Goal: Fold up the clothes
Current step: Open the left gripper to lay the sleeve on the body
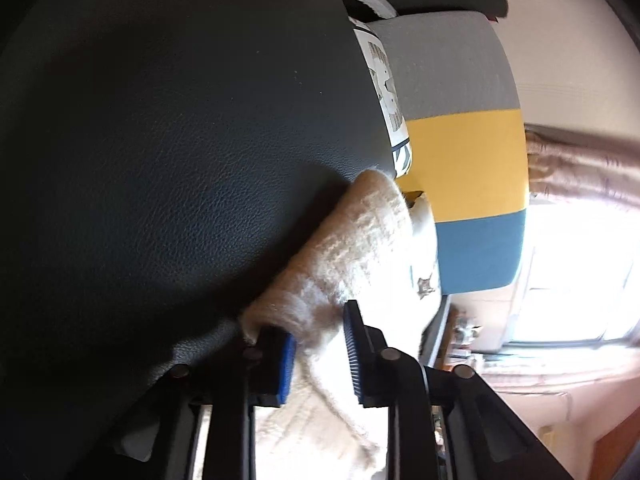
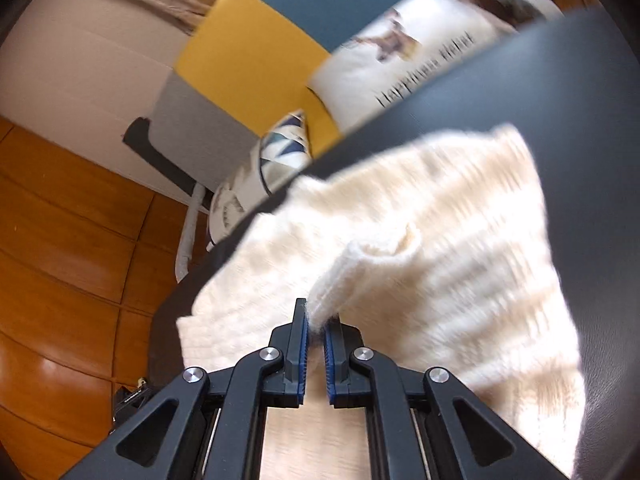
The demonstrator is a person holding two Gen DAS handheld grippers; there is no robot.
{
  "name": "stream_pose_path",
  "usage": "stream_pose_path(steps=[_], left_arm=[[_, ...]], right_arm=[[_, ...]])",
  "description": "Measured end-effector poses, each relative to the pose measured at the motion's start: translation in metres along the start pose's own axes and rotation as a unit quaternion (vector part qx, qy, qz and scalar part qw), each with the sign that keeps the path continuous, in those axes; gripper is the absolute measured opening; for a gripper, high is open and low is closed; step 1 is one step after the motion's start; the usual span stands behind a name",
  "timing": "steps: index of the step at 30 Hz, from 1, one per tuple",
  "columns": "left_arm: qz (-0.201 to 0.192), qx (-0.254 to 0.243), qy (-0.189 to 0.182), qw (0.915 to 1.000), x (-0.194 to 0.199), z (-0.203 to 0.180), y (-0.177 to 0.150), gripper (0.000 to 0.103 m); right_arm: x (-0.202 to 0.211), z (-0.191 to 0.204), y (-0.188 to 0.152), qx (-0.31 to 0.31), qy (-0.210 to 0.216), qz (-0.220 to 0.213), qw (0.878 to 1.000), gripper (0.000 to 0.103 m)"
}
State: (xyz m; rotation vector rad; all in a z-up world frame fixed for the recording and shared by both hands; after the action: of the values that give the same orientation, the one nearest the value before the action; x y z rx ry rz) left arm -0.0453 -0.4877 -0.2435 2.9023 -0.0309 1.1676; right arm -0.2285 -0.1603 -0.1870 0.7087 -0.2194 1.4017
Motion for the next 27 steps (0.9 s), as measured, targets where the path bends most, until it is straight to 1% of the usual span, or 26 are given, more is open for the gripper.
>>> stream_pose_path(steps=[3, 5, 6, 8, 9, 12, 14, 16, 18, 19, 21, 23, 24, 25, 26, 27], left_arm=[[-0.002, -0.011, 0.008, 0.9999, -0.004, -0.006, -0.001, 0.014], [-0.01, -0.023, 0.007, 0.9997, -0.003, -0.015, 0.0, 0.011], [-0.017, -0.032, 0.005, 0.9993, -0.002, -0.02, 0.0, 0.011], [-0.024, -0.05, -0.003, 0.9985, 0.002, -0.034, -0.003, 0.011], [-0.031, -0.062, -0.008, 0.9976, 0.004, -0.044, -0.007, 0.011], [-0.044, -0.107, 0.004, 0.9933, 0.003, -0.066, -0.012, 0.011], [-0.028, -0.113, 0.029, 0.9928, -0.011, -0.062, -0.017, 0.011], [-0.019, -0.105, 0.072, 0.9917, -0.022, -0.043, -0.016, 0.011], [-0.009, -0.083, 0.073, 0.9938, -0.03, -0.032, -0.016, 0.011], [-0.016, -0.077, 0.076, 0.994, -0.028, -0.026, -0.014, 0.011], [-0.032, -0.073, 0.073, 0.9942, -0.024, -0.025, -0.01, 0.011], [-0.035, -0.076, 0.073, 0.9939, -0.021, -0.021, -0.008, 0.011], [-0.018, -0.078, 0.067, 0.9945, -0.025, -0.023, -0.008, 0.011], [0.001, -0.074, 0.058, 0.9956, -0.029, -0.024, -0.006, 0.011], [0.016, -0.064, 0.045, 0.9968, -0.028, -0.021, -0.006, 0.012], [0.025, -0.053, 0.028, 0.9979, -0.026, -0.02, -0.003, 0.015]], right_arm=[[-0.009, -0.019, -0.008, -0.004, -0.006, 0.014, 1.0, 0.006], [-0.01, -0.023, -0.009, 0.009, -0.008, 0.017, 1.0, 0.006], [-0.009, -0.02, -0.007, 0.019, -0.006, 0.016, 1.0, 0.006], [-0.003, -0.005, -0.001, 0.057, 0.005, -0.003, 0.998, 0.006], [0.001, -0.003, 0.0, 0.067, 0.002, -0.008, 0.998, 0.006], [0.013, 0.002, 0.001, 0.092, -0.01, -0.022, 0.995, 0.006], [0.004, -0.021, -0.003, 0.069, -0.036, -0.005, 0.997, 0.006], [0.001, -0.036, -0.009, 0.044, -0.033, 0.002, 0.998, 0.006], [0.0, -0.047, -0.015, 0.025, -0.027, 0.006, 0.999, 0.006], [-0.001, -0.049, -0.016, 0.021, -0.021, 0.006, 1.0, 0.007], [-0.004, -0.052, -0.017, 0.006, -0.008, 0.006, 1.0, 0.008], [-0.004, -0.055, -0.015, -0.011, 0.005, 0.006, 1.0, 0.009], [-0.002, -0.057, -0.015, -0.018, 0.01, 0.007, 1.0, 0.011], [0.002, -0.057, -0.014, -0.019, 0.015, 0.007, 1.0, 0.018], [0.005, -0.056, -0.013, -0.018, 0.017, 0.006, 1.0, 0.021], [0.011, -0.056, -0.012, -0.01, 0.008, 0.002, 1.0, 0.021]])
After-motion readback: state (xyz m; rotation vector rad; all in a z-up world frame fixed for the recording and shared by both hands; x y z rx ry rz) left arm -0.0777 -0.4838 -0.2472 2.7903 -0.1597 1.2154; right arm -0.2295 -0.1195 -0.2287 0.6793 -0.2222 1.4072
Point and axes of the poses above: each gripper's, at about its wrist camera, not at the fingertips, and x roughly against the way its jaws point, z to its left, y to its top, the point moved 6 cm from there along -x, roughly the way its jaws point, and after that the axes turned 7 degrees about y, right-handed, at the moved point
